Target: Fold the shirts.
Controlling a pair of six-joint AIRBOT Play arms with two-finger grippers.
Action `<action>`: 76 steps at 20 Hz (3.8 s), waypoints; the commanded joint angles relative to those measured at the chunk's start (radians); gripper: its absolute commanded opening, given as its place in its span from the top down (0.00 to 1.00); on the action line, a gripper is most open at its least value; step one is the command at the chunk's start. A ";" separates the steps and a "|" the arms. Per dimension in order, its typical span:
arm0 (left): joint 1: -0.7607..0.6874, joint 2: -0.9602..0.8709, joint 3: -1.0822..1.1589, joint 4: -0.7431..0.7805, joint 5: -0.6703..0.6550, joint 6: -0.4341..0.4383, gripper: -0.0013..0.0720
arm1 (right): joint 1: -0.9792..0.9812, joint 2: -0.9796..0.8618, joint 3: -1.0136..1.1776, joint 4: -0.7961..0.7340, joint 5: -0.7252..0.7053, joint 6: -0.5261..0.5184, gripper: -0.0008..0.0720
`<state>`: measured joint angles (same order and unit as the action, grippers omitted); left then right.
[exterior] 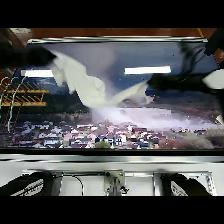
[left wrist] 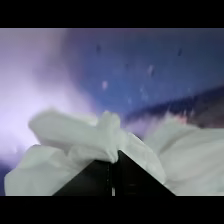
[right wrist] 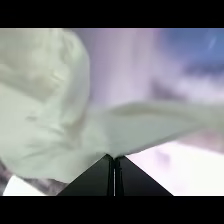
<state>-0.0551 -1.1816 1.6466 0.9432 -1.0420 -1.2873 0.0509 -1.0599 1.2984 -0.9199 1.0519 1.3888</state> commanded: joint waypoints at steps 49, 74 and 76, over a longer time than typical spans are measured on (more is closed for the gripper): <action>0.385 -0.241 -0.477 0.209 -0.608 -0.111 0.36 | -0.438 -0.137 0.016 -0.312 0.597 0.054 0.17; 0.221 -0.328 -0.765 0.111 -0.259 -0.063 0.94 | -0.487 -0.088 -0.650 -0.232 0.313 0.027 0.17; 0.221 -0.288 -0.765 0.111 -0.254 -0.032 0.94 | -0.487 -0.149 -0.667 -0.234 0.292 0.019 0.17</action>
<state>0.1669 -1.5059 0.8806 1.0584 -1.2865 -1.3487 -0.4358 -1.1473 0.6861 -1.1530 1.3918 1.4181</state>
